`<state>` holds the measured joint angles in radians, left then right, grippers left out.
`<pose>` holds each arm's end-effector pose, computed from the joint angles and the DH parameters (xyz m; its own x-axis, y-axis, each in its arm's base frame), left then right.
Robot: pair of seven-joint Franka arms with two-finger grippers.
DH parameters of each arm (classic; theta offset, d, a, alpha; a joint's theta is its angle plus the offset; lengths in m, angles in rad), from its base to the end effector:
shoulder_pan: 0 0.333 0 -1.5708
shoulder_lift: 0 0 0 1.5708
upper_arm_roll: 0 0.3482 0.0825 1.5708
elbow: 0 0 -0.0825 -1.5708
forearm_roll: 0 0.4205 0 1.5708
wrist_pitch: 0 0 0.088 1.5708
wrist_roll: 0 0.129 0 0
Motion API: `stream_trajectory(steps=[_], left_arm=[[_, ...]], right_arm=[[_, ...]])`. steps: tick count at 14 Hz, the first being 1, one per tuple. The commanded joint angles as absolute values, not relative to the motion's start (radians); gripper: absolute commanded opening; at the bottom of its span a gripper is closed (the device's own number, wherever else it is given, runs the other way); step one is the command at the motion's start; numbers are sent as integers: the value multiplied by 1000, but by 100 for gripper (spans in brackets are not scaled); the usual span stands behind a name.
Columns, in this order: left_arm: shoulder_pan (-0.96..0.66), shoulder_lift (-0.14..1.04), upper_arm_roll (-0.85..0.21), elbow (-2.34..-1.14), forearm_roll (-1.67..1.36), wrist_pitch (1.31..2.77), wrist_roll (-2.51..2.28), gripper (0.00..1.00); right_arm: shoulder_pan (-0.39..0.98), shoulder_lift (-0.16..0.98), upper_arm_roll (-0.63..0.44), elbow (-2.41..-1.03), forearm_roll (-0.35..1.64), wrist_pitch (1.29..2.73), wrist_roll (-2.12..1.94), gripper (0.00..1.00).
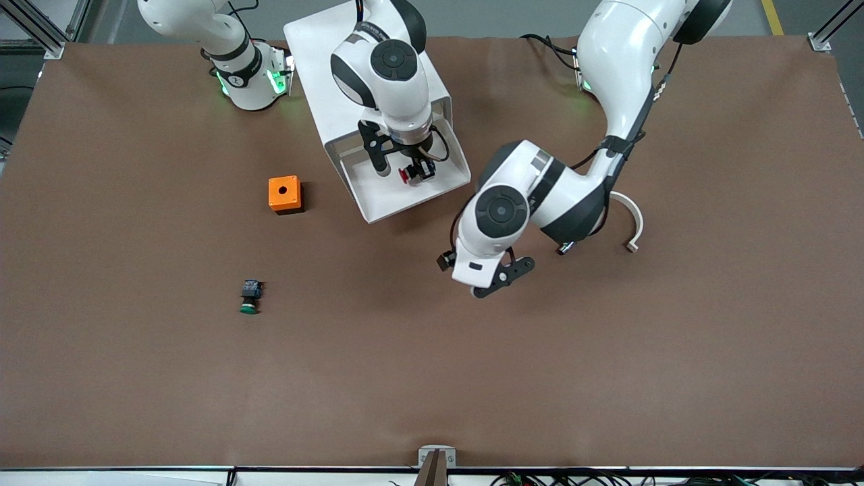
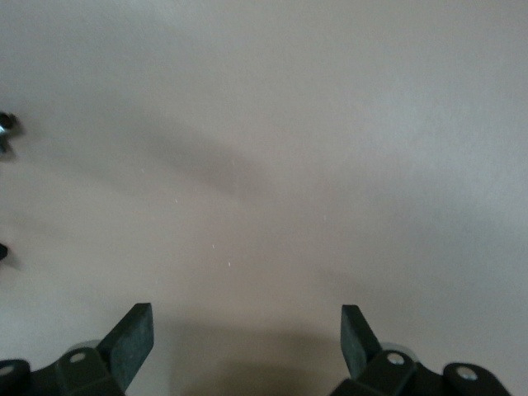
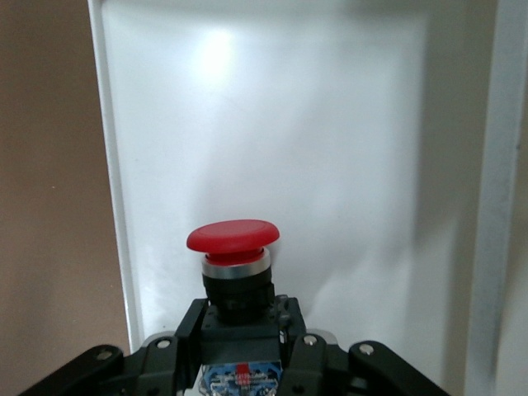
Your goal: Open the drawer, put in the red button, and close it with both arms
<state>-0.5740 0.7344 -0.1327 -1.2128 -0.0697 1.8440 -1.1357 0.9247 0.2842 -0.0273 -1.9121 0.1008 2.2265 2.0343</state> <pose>0.6133 -0.4985 0.3253 0.8709 0.4569 -0.1812 0.4601 -0.8875 -0.0266 0.4059 0.5179 0.3387 0.3647 -0.9278 -0.0788 -0.9304 -0.3664 0.0078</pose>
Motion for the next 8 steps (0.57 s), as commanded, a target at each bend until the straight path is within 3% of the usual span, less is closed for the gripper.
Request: stream_trajectory(steps=[1, 6, 7, 8], left_arm=[[-577, 706, -146, -1258, -41, 1862, -1124, 100], [-589, 680, -153, -1336, -37, 1980, -1146, 100], [-589, 673, -155, -1357, -37, 1999, -1153, 100], [-589, 670, -158, -1368, -37, 2009, -1187, 100]], right_arm=[[942, 285, -41, -1921, 86, 2238, 2063, 0], [933, 298, -44, -1921, 66, 2235, 2063, 1], [933, 298, -44, -1919, 66, 2230, 2063, 12], [933, 296, -44, -1919, 61, 2227, 2056, 47]])
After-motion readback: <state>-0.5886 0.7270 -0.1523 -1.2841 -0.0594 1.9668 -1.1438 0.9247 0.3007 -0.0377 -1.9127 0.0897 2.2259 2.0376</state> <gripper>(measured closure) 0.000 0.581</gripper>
